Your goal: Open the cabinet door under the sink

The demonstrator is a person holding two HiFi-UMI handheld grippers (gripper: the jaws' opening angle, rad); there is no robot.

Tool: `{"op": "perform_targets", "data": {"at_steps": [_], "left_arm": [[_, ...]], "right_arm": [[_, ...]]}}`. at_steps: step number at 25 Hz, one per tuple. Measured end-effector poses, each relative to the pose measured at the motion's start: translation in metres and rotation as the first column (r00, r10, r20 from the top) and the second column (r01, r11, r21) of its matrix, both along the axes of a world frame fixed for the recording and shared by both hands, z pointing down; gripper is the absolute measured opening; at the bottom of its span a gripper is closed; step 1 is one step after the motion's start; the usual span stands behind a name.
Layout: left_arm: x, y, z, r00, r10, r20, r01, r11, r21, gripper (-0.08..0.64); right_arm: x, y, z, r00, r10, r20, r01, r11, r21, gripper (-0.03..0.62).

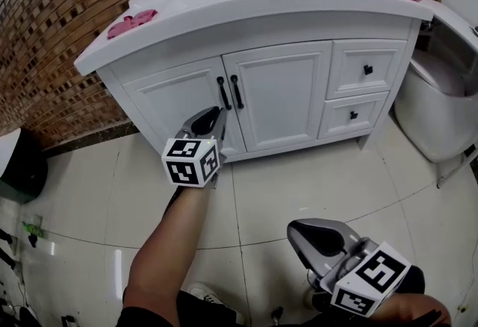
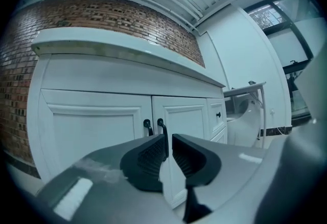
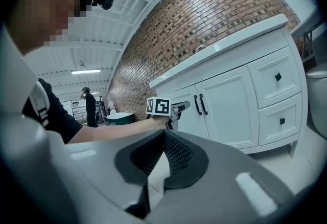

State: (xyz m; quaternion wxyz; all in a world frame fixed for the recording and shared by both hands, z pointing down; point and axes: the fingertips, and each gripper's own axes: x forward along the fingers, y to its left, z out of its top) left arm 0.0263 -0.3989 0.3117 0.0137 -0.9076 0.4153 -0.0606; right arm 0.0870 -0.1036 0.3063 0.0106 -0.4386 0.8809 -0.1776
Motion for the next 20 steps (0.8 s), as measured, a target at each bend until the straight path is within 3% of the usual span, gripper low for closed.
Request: {"op": "perform_targets", "data": {"at_steps": [14,20], "left_arm": [[0.013,-0.064,0.018,0.998,-0.051,0.021,0.052,0.998,-0.022,0.12],[0.018,-0.08,0.021,0.999,-0.032,-0.007,0.032,0.999,-0.042,0.12]], "right_arm": [[0.024,-0.026,0.014,0.999,0.04,-0.012,-0.04,0.999,-0.033,0.008],[0.022,-0.03,0.016,1.0,0.028,-0.011,-0.029,0.999,-0.045,0.008]]}}
